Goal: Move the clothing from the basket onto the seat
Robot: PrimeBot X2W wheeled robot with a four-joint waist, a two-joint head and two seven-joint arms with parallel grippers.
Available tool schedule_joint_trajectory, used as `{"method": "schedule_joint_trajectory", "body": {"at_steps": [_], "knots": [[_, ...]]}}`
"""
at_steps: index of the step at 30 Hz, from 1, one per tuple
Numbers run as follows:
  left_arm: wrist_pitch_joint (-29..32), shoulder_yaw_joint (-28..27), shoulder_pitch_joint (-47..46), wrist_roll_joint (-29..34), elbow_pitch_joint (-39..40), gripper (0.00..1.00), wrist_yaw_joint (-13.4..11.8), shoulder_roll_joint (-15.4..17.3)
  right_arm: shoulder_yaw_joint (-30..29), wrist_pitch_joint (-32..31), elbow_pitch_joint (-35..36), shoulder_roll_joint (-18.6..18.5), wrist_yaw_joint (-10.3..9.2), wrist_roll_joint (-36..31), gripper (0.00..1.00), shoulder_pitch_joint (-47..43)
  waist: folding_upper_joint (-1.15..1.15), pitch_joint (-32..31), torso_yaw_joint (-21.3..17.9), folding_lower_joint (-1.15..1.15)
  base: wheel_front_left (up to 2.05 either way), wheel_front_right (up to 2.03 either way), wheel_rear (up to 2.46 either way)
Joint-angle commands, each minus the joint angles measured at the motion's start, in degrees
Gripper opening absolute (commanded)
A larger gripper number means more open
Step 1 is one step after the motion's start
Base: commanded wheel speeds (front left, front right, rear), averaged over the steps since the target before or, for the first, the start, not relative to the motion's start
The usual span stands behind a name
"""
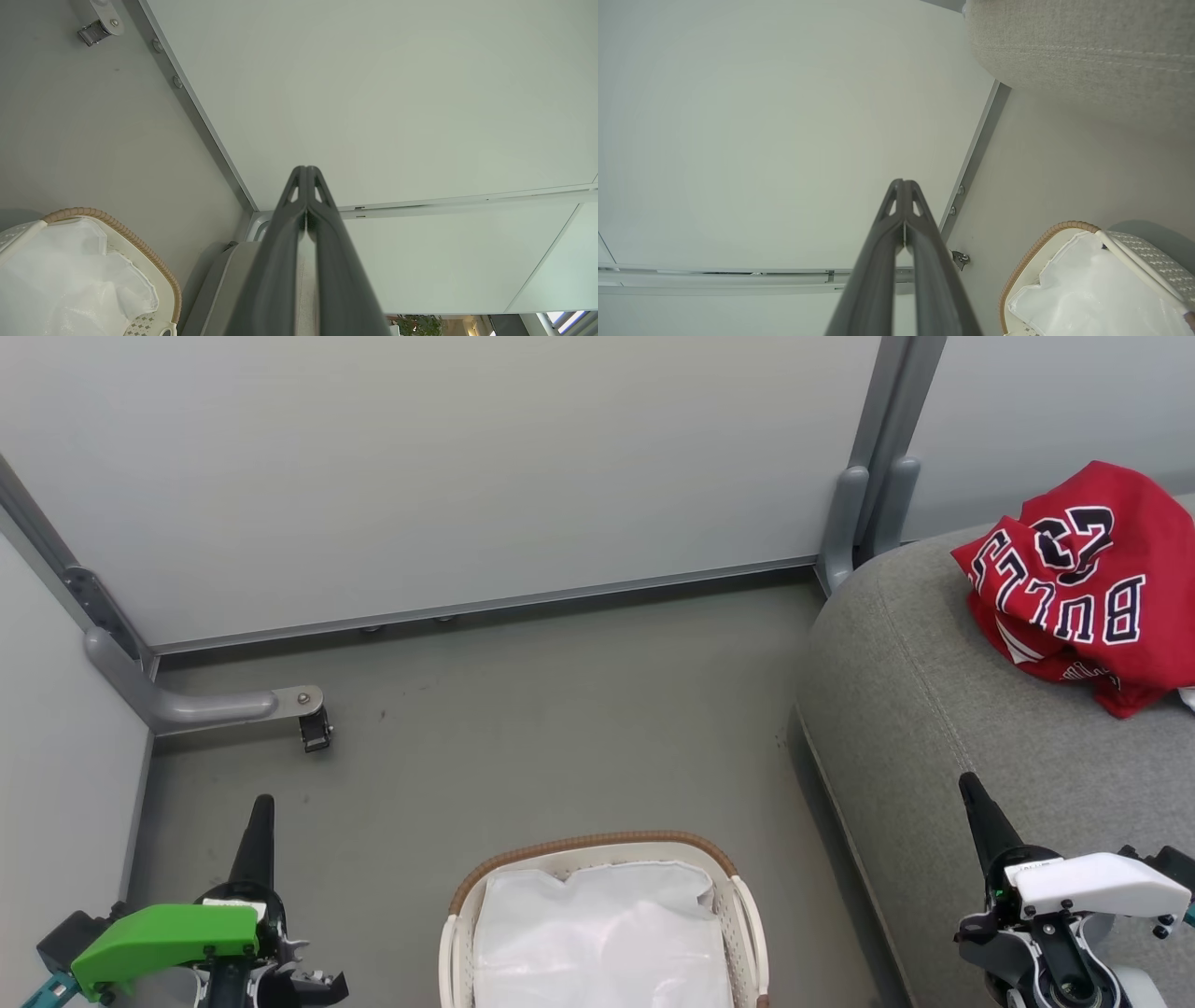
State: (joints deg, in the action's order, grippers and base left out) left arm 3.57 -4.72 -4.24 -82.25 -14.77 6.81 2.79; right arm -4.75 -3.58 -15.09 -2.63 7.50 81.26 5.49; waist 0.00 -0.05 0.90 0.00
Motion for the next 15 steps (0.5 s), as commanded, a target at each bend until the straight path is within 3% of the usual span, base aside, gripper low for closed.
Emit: {"method": "schedule_joint_trajectory", "body": {"at_steps": [1,15], "knots": [[0.4,-0.3,-1.4,-1.2,0.5,0.00,0.3,0.2,-0.3,-0.4,0.6,-0.3,0.00,1.2,0.00,1.0,0.00,0.0,0.0,0.00,0.00,0.00,0.00],[2.0,-1.4,-1.9,-6.5,0.7,0.00,0.6,0.2,-1.3,-2.1,0.9,-0.4,-0.01,7.0,0.00,0.9,0.00,0.1,-0.5,0.00,0.00,0.00,0.00]]}}
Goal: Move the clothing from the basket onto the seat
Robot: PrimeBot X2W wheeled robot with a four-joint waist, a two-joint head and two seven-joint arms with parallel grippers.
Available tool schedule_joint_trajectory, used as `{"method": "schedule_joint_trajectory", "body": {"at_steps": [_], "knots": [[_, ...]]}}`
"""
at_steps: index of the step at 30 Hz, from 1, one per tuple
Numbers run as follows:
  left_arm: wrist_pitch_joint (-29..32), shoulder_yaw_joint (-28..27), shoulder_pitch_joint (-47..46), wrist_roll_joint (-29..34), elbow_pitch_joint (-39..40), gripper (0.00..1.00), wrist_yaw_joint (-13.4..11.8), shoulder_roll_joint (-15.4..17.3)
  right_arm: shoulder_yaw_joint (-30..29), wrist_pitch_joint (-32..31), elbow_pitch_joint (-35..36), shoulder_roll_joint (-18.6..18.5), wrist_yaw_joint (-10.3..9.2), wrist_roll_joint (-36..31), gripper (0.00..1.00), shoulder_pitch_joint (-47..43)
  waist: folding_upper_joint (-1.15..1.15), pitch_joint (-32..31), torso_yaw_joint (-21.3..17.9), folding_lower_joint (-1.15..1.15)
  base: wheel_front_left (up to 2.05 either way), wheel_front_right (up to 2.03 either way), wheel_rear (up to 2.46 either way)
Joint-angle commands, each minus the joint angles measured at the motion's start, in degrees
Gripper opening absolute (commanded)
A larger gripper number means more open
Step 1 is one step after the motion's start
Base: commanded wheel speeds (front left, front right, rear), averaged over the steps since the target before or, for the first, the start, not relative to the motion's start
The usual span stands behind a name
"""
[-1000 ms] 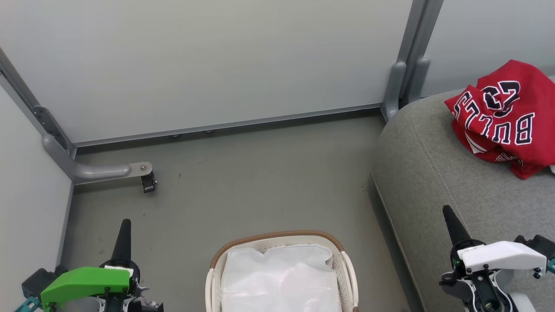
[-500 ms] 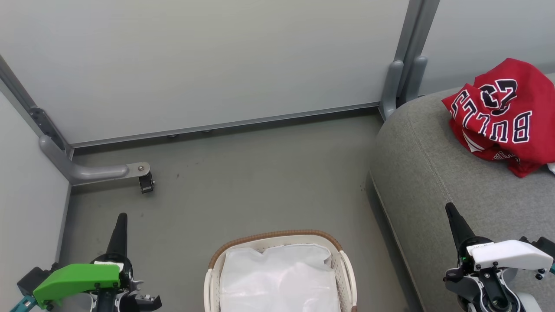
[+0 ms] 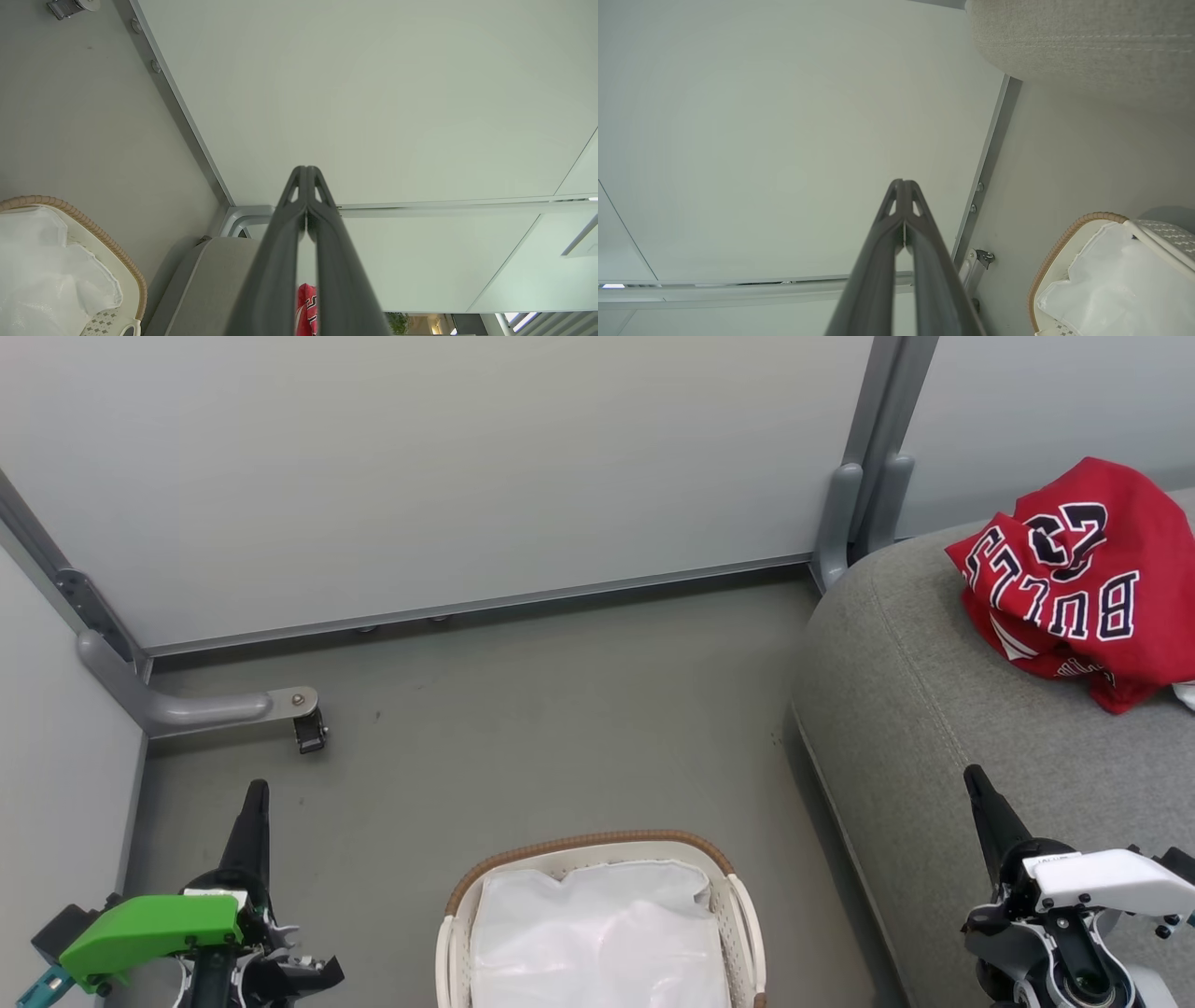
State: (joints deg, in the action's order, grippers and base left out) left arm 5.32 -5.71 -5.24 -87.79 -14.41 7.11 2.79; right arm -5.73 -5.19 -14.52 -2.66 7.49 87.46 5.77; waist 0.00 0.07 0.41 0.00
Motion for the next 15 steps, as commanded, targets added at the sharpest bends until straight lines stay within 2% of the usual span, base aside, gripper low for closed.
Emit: {"method": "schedule_joint_trajectory", "body": {"at_steps": [1,15], "knots": [[0.3,-0.4,-0.9,-1.2,0.3,0.00,0.3,0.2,-0.3,-0.4,0.4,-0.3,0.01,1.1,0.00,0.7,0.00,0.0,0.0,0.00,0.00,0.00,0.00],[1.5,-1.0,-1.3,-4.7,0.4,0.00,0.5,0.2,-1.0,-1.5,0.7,-0.4,0.00,5.1,0.00,0.7,0.00,0.1,-0.4,0.00,0.00,0.00,0.00]]}}
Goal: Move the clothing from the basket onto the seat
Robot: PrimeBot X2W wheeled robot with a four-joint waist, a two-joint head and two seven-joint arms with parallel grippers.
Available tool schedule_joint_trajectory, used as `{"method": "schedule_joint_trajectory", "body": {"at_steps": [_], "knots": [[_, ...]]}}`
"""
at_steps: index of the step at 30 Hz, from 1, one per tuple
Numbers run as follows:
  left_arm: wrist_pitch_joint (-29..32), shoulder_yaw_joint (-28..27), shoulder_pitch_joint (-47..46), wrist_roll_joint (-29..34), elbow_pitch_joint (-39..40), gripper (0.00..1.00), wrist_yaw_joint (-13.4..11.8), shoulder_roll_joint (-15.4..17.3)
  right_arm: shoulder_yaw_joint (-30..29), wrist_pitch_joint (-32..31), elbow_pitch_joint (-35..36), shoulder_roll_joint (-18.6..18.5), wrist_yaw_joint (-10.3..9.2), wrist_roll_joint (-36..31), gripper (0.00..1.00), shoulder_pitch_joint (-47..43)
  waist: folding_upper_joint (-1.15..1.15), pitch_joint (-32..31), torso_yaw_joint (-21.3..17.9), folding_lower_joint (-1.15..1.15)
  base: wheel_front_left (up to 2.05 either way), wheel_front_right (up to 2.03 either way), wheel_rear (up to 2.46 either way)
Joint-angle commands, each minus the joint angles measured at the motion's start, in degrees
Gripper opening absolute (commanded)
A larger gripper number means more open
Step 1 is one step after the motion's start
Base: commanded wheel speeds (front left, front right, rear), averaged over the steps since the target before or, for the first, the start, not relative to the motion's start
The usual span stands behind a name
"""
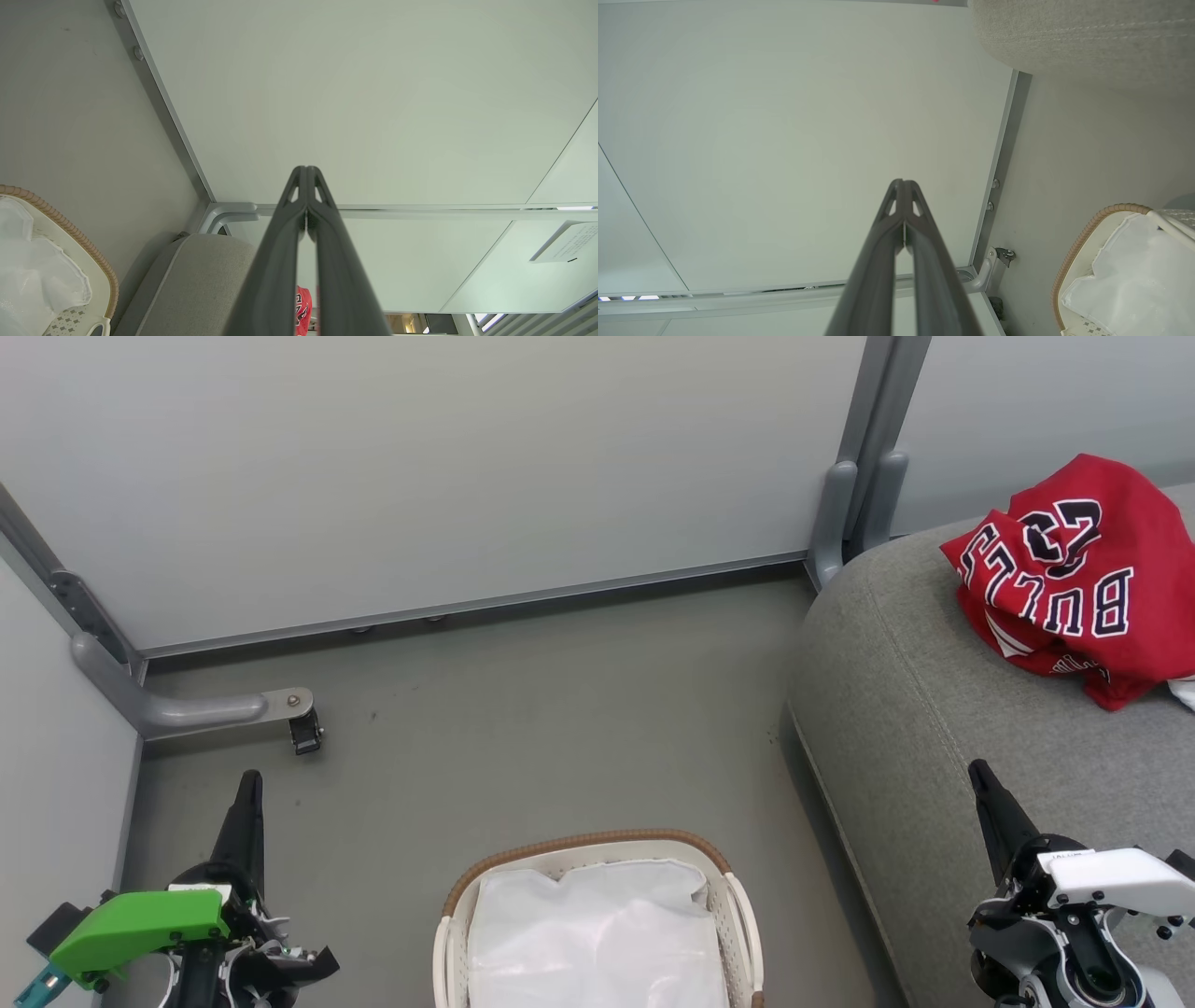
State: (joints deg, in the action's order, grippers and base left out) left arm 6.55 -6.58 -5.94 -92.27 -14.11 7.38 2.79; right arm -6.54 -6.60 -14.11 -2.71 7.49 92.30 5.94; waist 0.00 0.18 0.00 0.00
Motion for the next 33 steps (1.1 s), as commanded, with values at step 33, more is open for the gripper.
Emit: {"method": "schedule_joint_trajectory", "body": {"at_steps": [33], "knots": [[0.2,-0.2,-0.6,-0.2,0.1,0.00,0.3,0.2,-0.1,-0.1,0.2,-0.3,0.00,0.2,0.00,0.5,0.00,0.0,0.0,0.00,0.00,0.00,0.00]]}}
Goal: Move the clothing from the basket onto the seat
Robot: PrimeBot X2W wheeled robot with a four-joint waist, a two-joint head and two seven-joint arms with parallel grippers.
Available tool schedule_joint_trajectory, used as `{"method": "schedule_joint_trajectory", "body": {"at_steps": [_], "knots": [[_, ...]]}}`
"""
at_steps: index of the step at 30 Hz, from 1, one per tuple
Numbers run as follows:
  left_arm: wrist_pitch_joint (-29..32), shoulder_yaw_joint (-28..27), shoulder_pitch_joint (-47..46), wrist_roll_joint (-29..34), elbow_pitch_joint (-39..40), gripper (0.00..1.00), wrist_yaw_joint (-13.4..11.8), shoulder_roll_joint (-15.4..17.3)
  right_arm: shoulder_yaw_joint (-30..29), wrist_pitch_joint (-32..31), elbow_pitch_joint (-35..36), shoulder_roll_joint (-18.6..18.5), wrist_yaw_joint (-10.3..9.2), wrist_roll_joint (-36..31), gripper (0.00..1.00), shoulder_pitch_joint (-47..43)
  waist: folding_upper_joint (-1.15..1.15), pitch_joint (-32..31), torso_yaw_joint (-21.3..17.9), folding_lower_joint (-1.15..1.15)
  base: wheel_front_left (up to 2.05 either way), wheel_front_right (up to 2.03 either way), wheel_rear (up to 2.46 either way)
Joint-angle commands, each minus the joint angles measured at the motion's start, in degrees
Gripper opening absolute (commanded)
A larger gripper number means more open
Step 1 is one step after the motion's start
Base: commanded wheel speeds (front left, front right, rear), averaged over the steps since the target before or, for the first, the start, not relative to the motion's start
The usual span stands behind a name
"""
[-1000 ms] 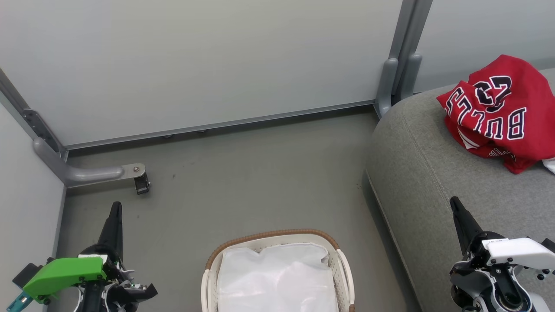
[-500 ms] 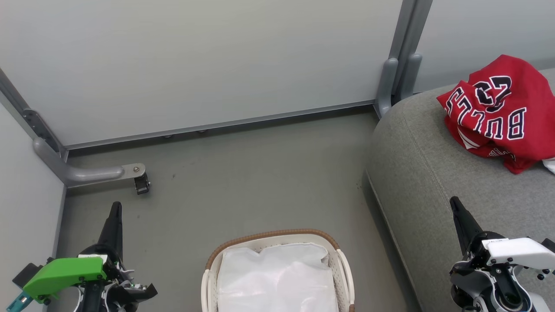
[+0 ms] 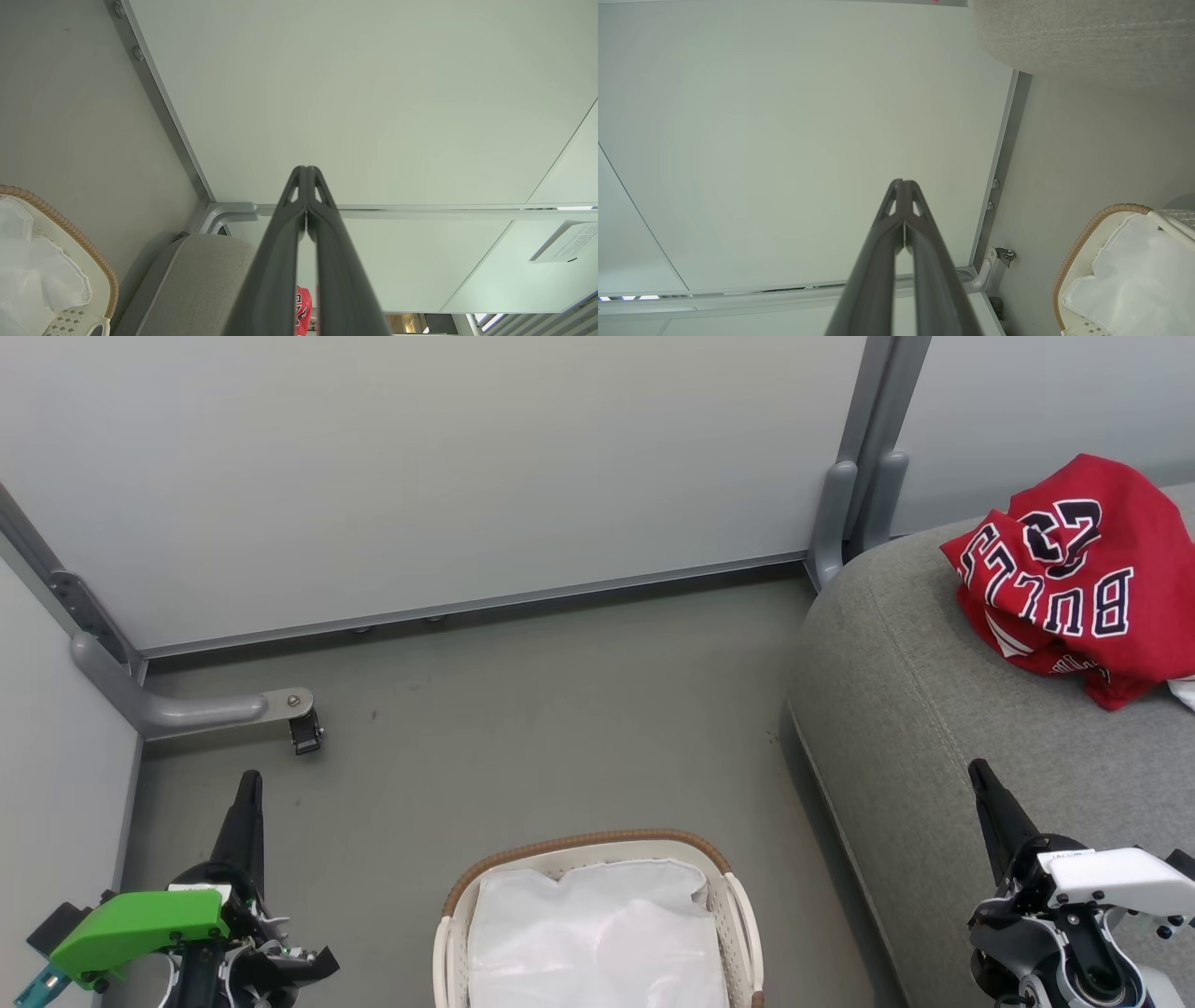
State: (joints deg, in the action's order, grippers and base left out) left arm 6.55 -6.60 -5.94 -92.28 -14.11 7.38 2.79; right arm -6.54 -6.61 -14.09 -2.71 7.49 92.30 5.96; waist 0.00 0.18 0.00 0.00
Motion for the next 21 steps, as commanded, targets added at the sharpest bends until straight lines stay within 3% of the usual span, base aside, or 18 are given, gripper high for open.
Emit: {"method": "schedule_joint_trajectory", "body": {"at_steps": [1,21], "knots": [[0.2,-0.1,-0.6,-0.2,0.1,0.00,0.3,0.2,-0.1,-0.1,0.2,-0.3,0.00,0.2,0.00,0.4,0.00,0.0,0.0,0.00,0.00,0.00,0.00],[0.2,-0.1,-0.6,-0.2,0.1,0.00,0.3,0.2,-0.1,-0.1,0.2,-0.3,0.00,0.2,0.00,0.4,0.00,0.0,0.0,0.00,0.00,0.00,0.00]]}}
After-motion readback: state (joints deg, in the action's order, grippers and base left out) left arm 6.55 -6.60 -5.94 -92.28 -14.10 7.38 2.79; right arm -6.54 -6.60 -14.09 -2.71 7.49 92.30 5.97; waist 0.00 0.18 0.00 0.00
